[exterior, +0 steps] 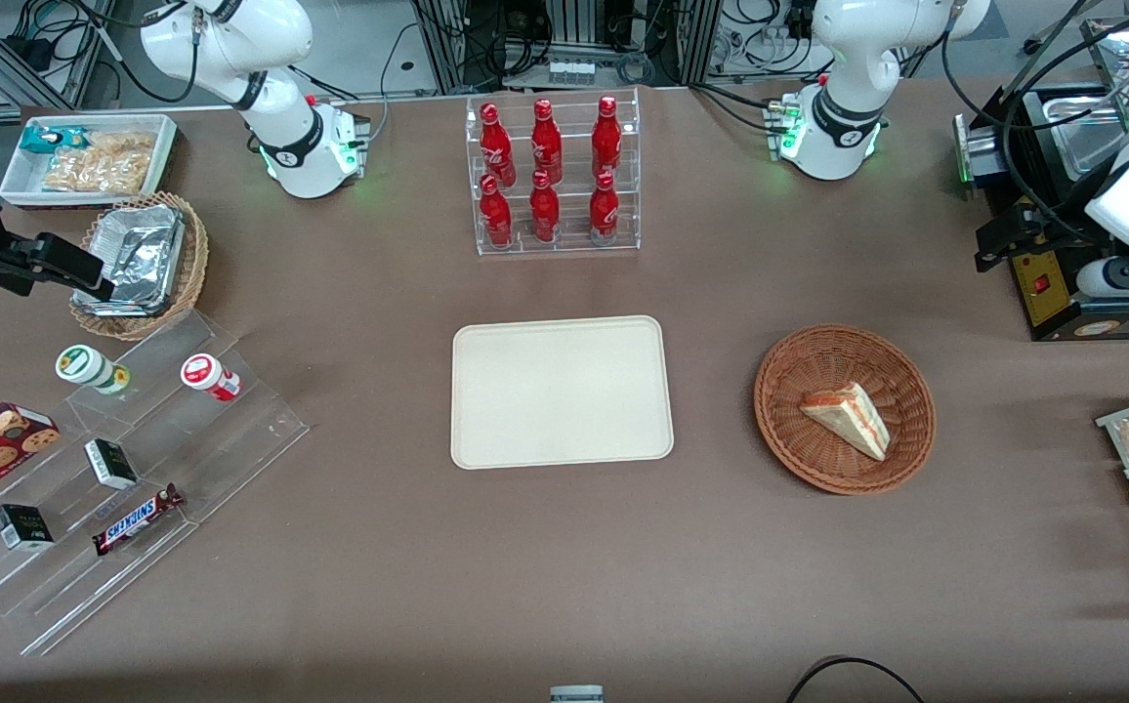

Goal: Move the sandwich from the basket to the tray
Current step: 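Move the left gripper over the wrapped sandwich in the wicker basket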

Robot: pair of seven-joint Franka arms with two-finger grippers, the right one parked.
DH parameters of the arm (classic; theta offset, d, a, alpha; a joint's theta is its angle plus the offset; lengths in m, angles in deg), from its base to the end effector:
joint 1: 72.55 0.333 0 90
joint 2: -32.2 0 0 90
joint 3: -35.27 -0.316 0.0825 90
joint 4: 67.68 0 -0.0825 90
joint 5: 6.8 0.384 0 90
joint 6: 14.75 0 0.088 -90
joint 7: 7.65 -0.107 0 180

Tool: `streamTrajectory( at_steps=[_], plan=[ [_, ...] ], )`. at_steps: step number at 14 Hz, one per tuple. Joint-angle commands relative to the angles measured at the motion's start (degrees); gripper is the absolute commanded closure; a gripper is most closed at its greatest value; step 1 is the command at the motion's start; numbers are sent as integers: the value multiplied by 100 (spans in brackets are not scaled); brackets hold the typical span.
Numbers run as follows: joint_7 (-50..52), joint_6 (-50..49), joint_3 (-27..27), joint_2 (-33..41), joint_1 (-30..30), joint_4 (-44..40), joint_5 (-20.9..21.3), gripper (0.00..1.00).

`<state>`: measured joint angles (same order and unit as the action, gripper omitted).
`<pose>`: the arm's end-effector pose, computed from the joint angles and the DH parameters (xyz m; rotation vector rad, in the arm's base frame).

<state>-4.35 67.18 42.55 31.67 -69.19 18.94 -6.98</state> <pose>0.5414 -0.0371 0.6352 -3.1368 0.0175 0.1430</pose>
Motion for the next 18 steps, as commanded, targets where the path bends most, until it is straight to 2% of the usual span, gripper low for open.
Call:
streamTrajectory(
  at_steps=[1,5,9,16,18],
  plan=[
    [-40,34,-34,88,16,39,-17,0],
    [-40,148,-26,-297,33,83,-9,0],
    [82,893,-17,-703,-19,468,-26,0],
    [2129,3581,18,-502,-248,2682,-17,0],
    [2708,3979,45,-580,-257,2878,-17,0]
  ],
)
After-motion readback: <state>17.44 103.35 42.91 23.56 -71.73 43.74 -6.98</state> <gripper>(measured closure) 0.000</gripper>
